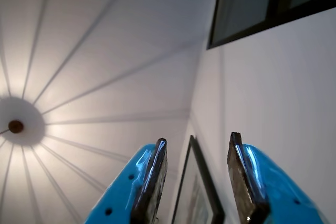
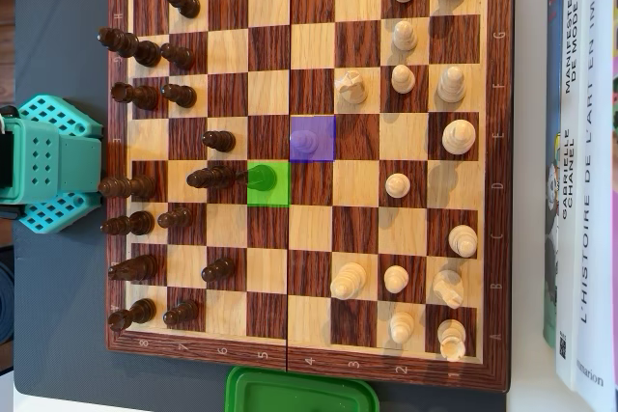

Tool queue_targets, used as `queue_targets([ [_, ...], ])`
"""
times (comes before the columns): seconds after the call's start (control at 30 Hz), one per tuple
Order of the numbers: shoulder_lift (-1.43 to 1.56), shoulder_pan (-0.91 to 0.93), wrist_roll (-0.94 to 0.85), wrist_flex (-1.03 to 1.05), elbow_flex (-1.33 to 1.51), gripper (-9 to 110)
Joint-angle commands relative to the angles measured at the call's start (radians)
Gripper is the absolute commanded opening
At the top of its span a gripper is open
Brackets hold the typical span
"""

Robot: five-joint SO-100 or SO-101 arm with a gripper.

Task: Play chess

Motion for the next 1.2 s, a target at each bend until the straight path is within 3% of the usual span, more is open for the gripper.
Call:
queue_targets([
  [0.0, 0.000, -0.006, 0.006, 0.000, 0.018, 17],
  [0.83, 0.000, -0.002, -0.003, 0.008, 0.018, 17],
  [1.17, 0.000, 0.003, -0.005, 0.227, 0.008, 17],
])
